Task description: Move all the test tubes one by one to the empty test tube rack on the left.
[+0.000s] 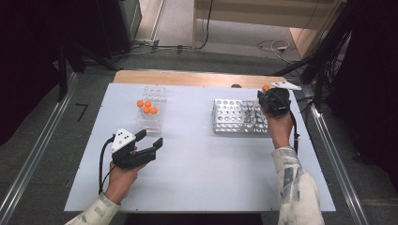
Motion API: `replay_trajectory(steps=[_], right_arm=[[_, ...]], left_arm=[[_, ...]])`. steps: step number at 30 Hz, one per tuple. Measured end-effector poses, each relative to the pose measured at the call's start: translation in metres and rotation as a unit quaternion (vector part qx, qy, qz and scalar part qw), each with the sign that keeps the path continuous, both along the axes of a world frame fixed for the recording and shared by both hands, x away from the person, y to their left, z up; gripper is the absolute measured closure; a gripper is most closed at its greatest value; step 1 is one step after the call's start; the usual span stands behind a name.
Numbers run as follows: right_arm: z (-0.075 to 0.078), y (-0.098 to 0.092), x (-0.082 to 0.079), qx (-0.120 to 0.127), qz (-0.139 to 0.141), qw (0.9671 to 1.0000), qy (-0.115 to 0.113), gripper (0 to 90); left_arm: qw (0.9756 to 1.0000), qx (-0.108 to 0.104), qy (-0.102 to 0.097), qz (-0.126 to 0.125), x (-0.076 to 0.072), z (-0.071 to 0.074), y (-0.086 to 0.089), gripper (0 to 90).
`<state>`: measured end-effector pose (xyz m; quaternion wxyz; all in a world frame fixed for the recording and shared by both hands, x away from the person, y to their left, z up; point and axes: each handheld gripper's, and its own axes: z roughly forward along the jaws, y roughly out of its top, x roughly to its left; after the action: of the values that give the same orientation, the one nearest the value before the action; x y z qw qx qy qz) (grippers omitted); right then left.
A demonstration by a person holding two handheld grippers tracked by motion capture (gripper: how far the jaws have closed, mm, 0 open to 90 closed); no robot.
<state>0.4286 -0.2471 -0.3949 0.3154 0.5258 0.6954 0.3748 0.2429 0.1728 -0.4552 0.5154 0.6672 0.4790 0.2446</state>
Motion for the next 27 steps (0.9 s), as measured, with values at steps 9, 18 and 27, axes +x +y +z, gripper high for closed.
replay_trajectory(steps=[9, 18, 27], right_arm=[[0.018, 0.003, -0.029, 0.013, 0.042, 0.999, -0.011, 72.0], [0.023, 0.025, -0.073, 0.032, 0.129, 0.9911, -0.006, 72.1], [0.011, 0.064, -0.109, 0.032, 0.222, 0.9744, 0.011, 72.1]], left_arm=[[1.0, 0.002, 0.0, -0.002, -0.001, -0.001, -0.002, 29.3], [1.0, 0.003, 0.0, -0.006, -0.002, -0.001, -0.004, 29.3], [0.9999, 0.002, -0.001, -0.013, -0.003, -0.001, -0.007, 29.3]])
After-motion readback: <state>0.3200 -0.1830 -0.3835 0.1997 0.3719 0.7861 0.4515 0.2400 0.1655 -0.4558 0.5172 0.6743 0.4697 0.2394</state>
